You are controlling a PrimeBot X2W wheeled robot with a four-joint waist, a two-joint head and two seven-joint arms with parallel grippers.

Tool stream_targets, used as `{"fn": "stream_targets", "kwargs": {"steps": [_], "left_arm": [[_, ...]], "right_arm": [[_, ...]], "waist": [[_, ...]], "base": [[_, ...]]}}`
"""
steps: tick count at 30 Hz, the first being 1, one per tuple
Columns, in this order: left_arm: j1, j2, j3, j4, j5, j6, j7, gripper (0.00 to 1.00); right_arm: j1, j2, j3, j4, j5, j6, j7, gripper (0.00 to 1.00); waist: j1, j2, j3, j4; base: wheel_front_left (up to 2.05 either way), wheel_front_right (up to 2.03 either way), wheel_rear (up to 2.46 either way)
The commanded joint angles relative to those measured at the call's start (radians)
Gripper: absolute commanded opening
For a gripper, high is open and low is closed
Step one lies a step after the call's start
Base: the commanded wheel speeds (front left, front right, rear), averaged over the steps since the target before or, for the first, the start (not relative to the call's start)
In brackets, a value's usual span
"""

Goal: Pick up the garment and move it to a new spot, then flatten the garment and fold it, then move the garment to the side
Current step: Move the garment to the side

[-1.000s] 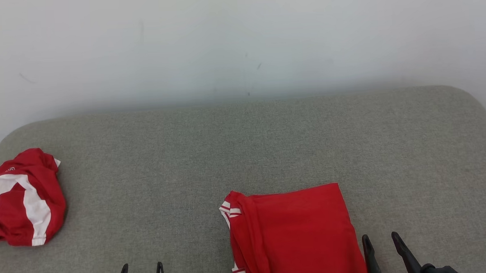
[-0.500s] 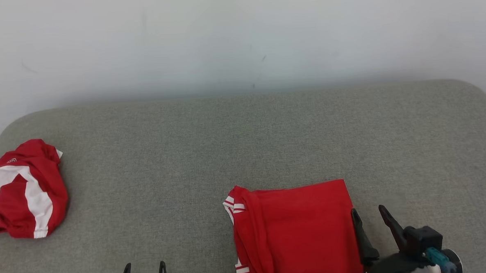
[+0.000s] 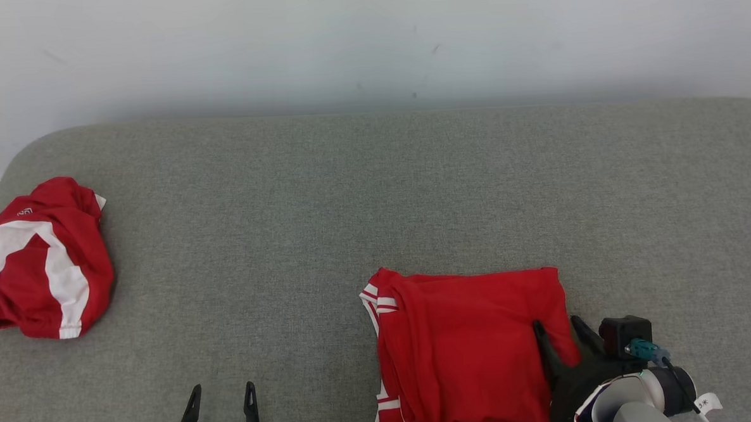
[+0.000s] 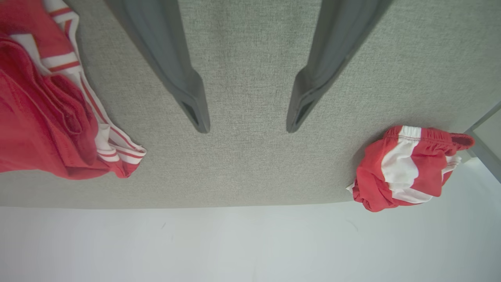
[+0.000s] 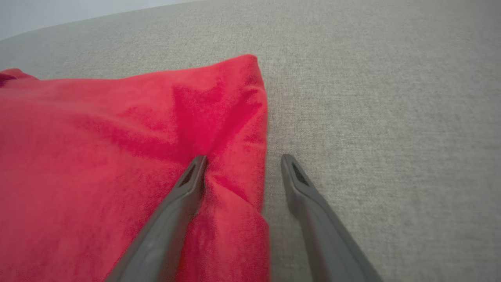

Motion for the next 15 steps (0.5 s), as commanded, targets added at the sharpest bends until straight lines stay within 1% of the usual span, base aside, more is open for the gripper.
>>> {"fn": "stream_targets", "kwargs": {"steps": [1,2,3,9,15], "left_arm": [[-0.009,-0.001,0.004,0.002,-0.008,0.005,-0.003,1.00],[-0.009,-0.001,0.005,0.002,-0.009,0.005,-0.003,1.00],[-0.009,-0.001,0.006,0.002,-0.009,0.005,-0.003,1.00],[-0.018,-0.001,0.001,-0.003,-0.016,0.006,-0.003,1.00],[-0.042,-0.001,-0.011,-0.022,-0.024,0.004,-0.003,1.00]], "right_arm": [[0.002,0.009,0.026,0.035,0.018,-0.002,0.008,0.43],[-0.005,0.008,0.038,0.049,0.029,-0.002,0.005,0.18],[-0.010,0.006,0.049,0.058,0.038,-0.002,0.004,0.00],[-0.065,-0.018,0.099,0.068,0.085,-0.003,-0.014,0.00],[-0.162,-0.079,0.152,0.044,0.124,-0.003,-0.031,0.00]], "waist": [[-0.0002,0.0000,0.008,0.004],[-0.0002,0.0000,0.009,0.004],[-0.0002,0.0000,0.010,0.003],[-0.0002,0.0000,0.018,-0.004],[-0.0002,0.0000,0.043,-0.004]], "base": [[0.00,0.00,0.00],[0.00,0.00,0.00],[0.00,0.00,0.00],[0.00,0.00,0.00],[0.00,0.00,0.00]]}}
